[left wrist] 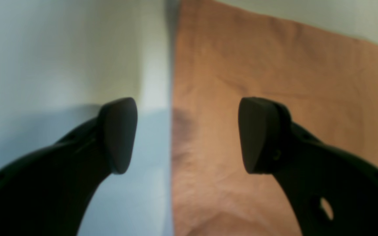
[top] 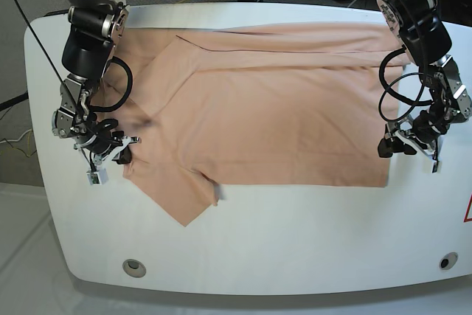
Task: Fold the T-shirt properly
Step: 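Move the left gripper over the shirt to its hem edge and grasp it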
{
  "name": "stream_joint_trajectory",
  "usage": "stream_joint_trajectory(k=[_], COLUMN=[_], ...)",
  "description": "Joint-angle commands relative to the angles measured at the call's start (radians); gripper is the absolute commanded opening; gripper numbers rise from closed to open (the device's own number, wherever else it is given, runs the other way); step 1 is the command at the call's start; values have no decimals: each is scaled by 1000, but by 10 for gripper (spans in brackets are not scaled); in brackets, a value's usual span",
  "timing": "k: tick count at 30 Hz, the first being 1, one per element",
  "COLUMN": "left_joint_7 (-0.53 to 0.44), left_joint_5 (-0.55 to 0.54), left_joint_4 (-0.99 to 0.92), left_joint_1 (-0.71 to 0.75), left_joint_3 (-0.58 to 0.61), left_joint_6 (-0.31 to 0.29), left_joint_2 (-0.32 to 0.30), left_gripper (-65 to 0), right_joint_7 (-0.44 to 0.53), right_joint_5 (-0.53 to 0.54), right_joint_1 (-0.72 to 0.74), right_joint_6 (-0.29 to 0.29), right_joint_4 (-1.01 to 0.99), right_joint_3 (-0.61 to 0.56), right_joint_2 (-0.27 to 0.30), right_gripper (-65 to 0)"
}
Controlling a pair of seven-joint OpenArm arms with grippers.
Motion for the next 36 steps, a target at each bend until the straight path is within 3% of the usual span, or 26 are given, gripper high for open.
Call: stream_joint_trajectory(k=[1,7,21,26,36], left_joint_7=[-38,-44,-84,-132,-215], left_joint_5=[-16,-14,-10,67,108], left_joint_4=[16,16,14,13,-179], left_joint_1=[-27,-26,-24,-26,-86], left_joint_3=[-2,-1,-1,-1,1], left_joint_6=[-3,-3,-3,-3,-3], left_joint_2=[-2,22,15,16,21], left_gripper=[-193,-193,-193,-193,-193], right_joint_7=[-30,-30,-30,-30,-30], right_joint_5=[-17,-17,-17,-17,-17], right_joint_1=[13,13,13,14,14], right_joint_6=[-1,-1,-1,-1,-1], right_joint_4=[5,5,5,5,5], right_joint_3=[-2,-2,-2,-2,-2], right_joint_2=[11,11,11,11,11], right_gripper=[-650,-650,-650,-650,-650])
